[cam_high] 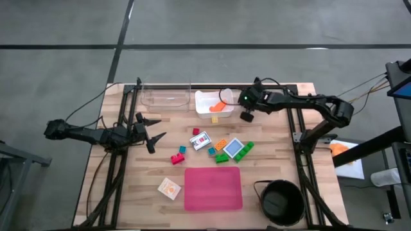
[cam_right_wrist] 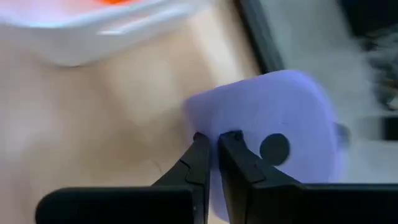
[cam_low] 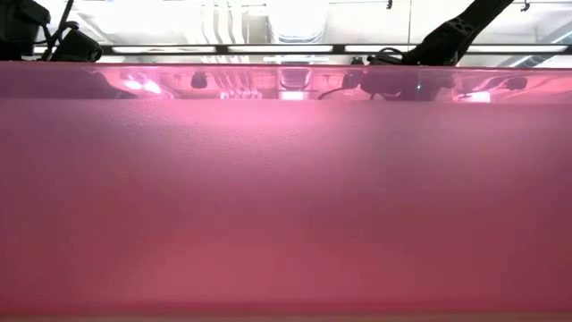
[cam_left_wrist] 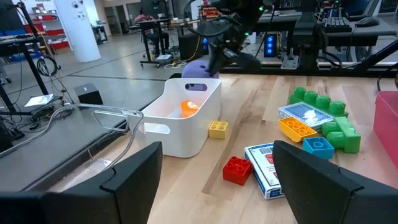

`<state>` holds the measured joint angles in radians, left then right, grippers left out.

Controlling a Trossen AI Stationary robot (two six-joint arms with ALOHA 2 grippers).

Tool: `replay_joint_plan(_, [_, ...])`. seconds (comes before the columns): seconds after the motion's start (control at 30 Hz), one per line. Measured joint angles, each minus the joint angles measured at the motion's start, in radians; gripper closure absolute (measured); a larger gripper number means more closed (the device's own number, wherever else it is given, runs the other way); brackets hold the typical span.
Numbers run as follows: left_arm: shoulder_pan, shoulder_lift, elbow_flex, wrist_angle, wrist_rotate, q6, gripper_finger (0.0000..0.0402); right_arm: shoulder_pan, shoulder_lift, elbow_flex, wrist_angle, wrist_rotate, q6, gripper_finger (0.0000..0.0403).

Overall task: Pick & Place Toys
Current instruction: Put the violet die into the transparent bin

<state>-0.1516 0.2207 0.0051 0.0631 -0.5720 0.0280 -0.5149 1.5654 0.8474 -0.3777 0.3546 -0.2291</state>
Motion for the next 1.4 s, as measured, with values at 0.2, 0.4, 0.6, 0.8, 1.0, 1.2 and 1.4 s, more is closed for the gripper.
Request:
replay_joint_plan(0.2, [0.0,0.0,0.0,0.0,0.002,-0.003,0.0098,0.046,-0.022,0.036,-0.127,-0.184,0.066,0.0389])
replay_joint_plan(0.4, [0.0,0.011,0.0,0.0,0.003,-0.003,0.0098,0.091,-0.061,0.06,-0.19,-0.272,0.13,0.0388])
replay_joint_plan(0.6, [0.0,0.017,0.0,0.0,0.002,-0.003,0.0098,0.125,-0.139,0.084,-0.192,-0.275,0.133,0.0387])
replay_joint_plan(0.8, [0.0,0.018,0.0,0.0,0.003,-0.003,0.0098,0.118,-0.193,0.103,-0.182,-0.258,0.134,0.0384])
replay_joint_plan(1.0, [0.0,0.018,0.0,0.0,0.003,-0.003,0.0098,0.096,-0.166,0.144,-0.186,-0.242,0.127,0.0305])
replay_joint_plan(1.2, [0.0,0.018,0.0,0.0,0.003,-0.003,0.0098,0.091,-0.11,0.188,-0.208,-0.127,0.049,0.014])
replay_joint_plan(1.4, [0.0,0.019,0.0,0.0,0.003,-0.003,0.0098,0.058,-0.024,0.243,-0.269,-0.036,0.018,0.0011])
